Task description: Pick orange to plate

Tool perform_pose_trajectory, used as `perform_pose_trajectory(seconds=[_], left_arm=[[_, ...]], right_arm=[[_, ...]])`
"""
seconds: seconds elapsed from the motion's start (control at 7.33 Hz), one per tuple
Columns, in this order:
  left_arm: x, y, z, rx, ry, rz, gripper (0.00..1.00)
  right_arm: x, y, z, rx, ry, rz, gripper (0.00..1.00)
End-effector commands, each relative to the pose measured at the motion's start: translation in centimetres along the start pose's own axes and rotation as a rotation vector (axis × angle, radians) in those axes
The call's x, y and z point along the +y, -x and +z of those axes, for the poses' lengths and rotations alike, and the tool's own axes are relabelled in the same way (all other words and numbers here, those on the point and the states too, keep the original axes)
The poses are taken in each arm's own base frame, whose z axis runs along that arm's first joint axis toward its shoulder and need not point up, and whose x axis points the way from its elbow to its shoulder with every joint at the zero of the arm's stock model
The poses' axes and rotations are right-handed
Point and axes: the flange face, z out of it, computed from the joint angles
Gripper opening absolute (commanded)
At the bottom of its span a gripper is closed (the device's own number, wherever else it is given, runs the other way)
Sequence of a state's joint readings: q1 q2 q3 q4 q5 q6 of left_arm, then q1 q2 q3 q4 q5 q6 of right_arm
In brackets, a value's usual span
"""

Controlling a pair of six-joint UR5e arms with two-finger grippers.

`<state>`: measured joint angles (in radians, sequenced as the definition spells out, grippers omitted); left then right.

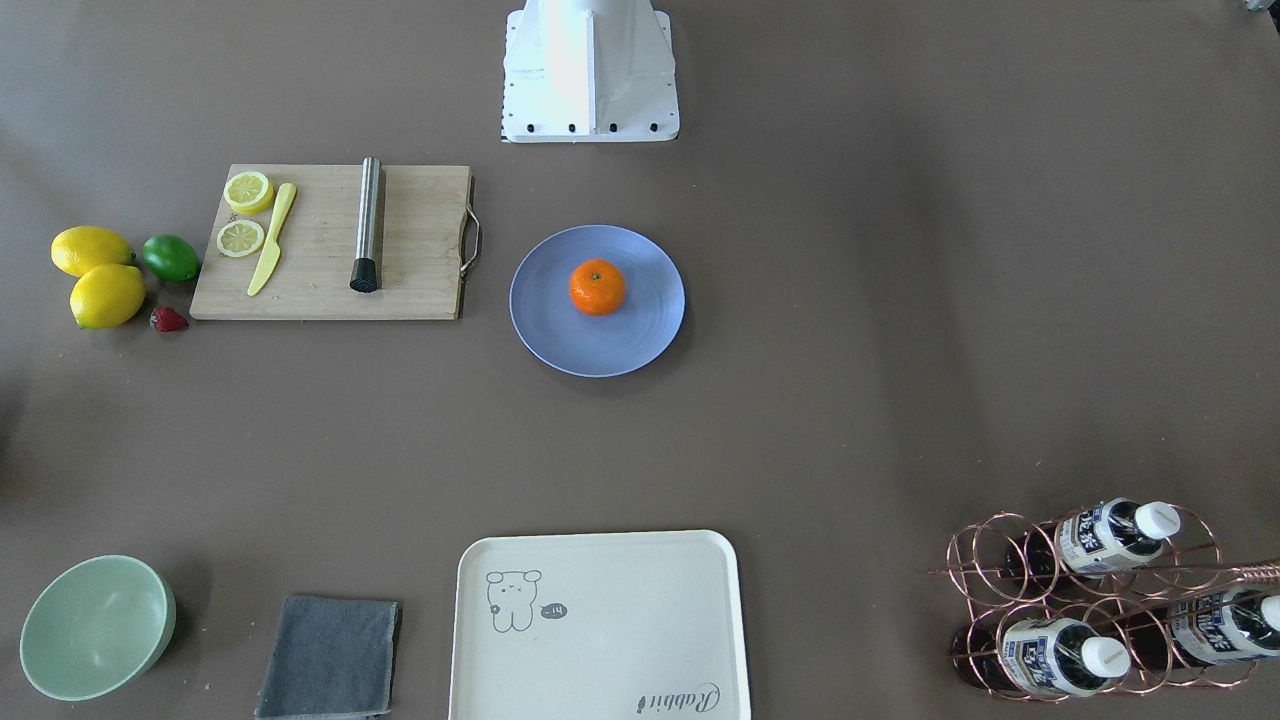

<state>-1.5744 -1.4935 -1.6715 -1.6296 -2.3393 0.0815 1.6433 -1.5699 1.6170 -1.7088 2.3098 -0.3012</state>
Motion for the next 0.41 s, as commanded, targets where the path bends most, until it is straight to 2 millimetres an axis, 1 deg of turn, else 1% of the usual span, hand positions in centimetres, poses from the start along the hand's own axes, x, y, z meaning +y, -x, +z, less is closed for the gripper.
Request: perform_pose_trajectory(seconds=[0.0,0.14,0.27], left_arm=[[0.00,0.07,-0.16,0.002,-0.003,-0.003,0.98],[0.15,0.46,-0.63,0.004,-0.011,-0.013,0.98],[0.18,0.43,-0.84,0.007,-0.011,-0.019,0.98]], right_arm=[[-0.61,1.05,0.70,-0.001,0.014,-0.020,1.00],[-0.80,1.44,1.10,-0.001,0.023,-0.026,1.00],[-0.94,1.75,1.40,-0.002,0.029,-0.033,1.00]])
